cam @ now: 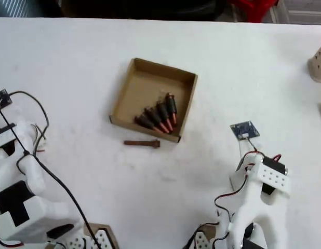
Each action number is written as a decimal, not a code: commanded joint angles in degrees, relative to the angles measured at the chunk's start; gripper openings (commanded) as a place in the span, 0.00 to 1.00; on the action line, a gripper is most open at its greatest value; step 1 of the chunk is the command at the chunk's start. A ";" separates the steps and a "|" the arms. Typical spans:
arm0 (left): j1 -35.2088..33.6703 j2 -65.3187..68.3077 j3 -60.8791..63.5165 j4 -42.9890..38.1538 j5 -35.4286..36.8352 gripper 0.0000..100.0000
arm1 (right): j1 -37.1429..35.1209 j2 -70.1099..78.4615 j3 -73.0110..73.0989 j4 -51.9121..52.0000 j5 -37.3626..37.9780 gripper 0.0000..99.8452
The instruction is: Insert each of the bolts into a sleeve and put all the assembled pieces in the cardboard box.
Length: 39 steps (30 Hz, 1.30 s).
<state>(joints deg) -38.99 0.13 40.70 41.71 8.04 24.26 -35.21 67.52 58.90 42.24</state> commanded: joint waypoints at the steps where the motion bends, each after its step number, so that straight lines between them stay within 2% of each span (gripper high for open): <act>1: 0.66 -0.31 -1.58 0.44 -0.44 0.02 | -0.75 -1.01 0.97 -3.47 0.62 0.07; 8: 0.66 -0.31 -1.58 0.44 -0.44 0.02 | -0.75 -1.36 3.43 -6.11 3.52 0.07; 13: 0.66 -0.31 -1.58 0.44 -0.44 0.02 | -0.75 -1.01 3.43 -6.29 3.60 0.02; 20: 0.66 -0.31 -1.58 0.44 -0.44 0.02 | -0.31 -1.45 3.08 -5.67 3.43 0.02; 26: 0.66 -0.31 -1.58 0.44 -0.44 0.02 | 3.38 -1.45 -0.35 2.59 3.43 0.02; 29: 0.66 -0.40 -1.58 0.44 -0.44 0.02 | 4.53 -1.45 0.00 2.77 3.34 0.02; 32: 1.01 -0.57 -1.58 0.97 -0.44 0.02 | 6.73 -1.45 0.35 0.66 -0.18 0.02; 35: 4.00 -4.26 -1.05 4.31 -1.14 0.02 | 8.92 -1.54 0.26 0.13 -1.23 0.02; 39: 12.62 -16.13 4.84 6.59 -9.05 0.02 | 9.27 -1.54 0.26 0.13 -1.41 0.02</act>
<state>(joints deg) -32.84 -6.64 42.55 47.25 3.38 32.53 -36.00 69.10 59.60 41.54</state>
